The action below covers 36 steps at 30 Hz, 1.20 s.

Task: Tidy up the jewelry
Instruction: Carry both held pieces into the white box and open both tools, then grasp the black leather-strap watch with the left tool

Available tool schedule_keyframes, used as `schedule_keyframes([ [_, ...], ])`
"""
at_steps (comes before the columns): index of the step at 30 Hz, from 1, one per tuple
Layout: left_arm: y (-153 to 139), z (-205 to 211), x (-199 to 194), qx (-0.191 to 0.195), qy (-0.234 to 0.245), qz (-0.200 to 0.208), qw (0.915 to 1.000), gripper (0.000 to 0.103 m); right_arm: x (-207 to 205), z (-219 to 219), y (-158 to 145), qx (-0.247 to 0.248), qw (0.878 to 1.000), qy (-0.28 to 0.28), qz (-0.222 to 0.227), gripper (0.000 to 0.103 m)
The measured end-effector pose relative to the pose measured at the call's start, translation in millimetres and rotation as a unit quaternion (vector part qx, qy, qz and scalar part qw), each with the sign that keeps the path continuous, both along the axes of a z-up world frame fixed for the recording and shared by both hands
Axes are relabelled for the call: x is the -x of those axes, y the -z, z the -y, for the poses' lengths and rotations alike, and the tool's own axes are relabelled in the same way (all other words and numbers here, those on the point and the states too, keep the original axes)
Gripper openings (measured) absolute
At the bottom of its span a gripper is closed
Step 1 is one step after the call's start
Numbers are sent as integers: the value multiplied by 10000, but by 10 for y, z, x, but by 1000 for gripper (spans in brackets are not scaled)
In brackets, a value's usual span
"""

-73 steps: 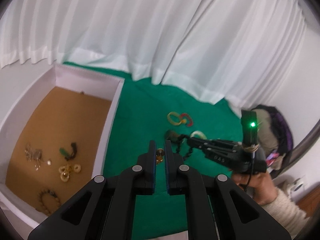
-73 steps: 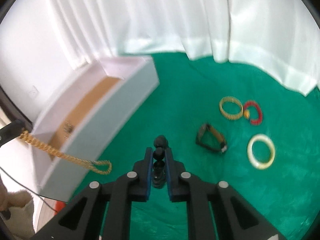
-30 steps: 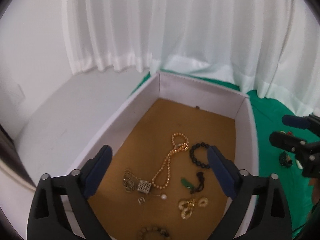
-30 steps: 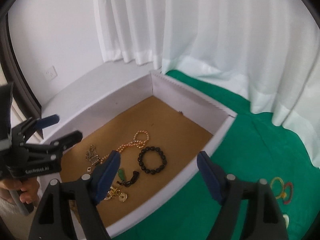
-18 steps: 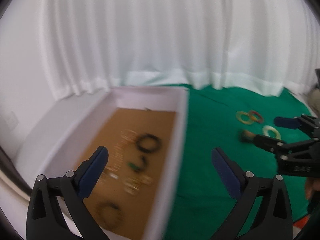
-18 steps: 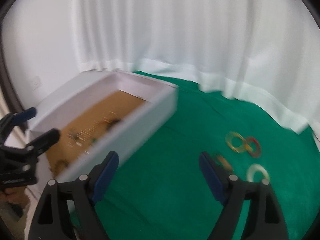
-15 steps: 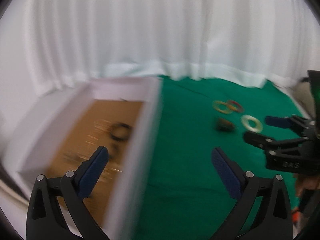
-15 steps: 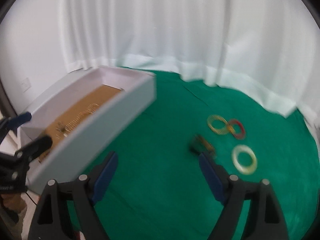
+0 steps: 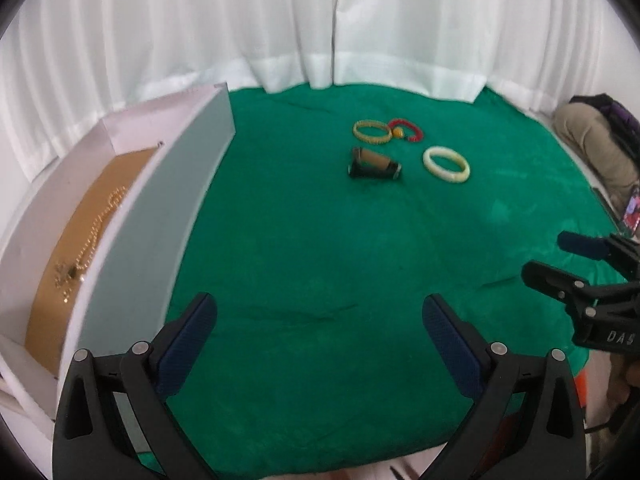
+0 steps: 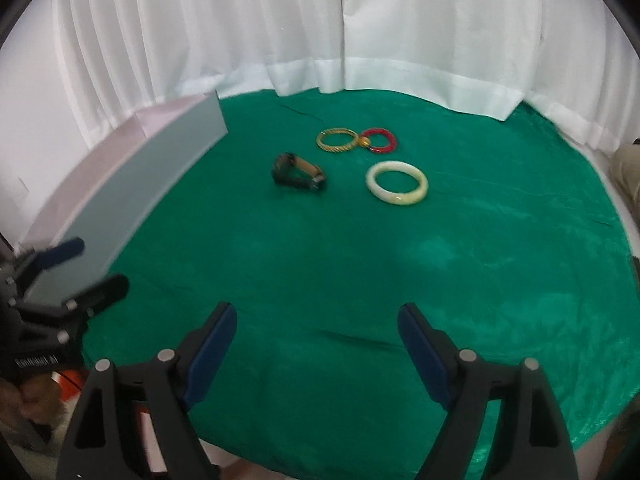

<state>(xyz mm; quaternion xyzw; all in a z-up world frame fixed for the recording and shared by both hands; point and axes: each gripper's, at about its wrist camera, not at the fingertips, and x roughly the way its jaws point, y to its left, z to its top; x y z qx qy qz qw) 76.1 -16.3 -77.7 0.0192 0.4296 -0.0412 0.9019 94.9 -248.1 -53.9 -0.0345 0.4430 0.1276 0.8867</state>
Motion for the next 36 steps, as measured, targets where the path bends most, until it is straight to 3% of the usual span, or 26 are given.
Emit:
schedule_keyframes([
  [5, 166, -101, -92, 34, -200, -277, 9994, 102, 48, -3, 136, 334, 9994, -28, -120, 85],
  [21, 329, -92, -328, 311, -62, -626, 9975, 102, -63, 39, 304, 28, 9991, 78, -417, 85],
  [27, 265, -26, -564, 11, -138, -495, 9987, 102, -103, 101, 361, -55, 9986, 123, -513, 85],
  [32, 130, 23, -903, 277, -82, -367, 9989, 102, -135, 171, 407, -120, 9980, 180, -589, 85],
  [36, 55, 86, -1255, 802, 17, -344, 9962, 102, -157, 228, 422, -215, 9975, 230, -630, 85],
])
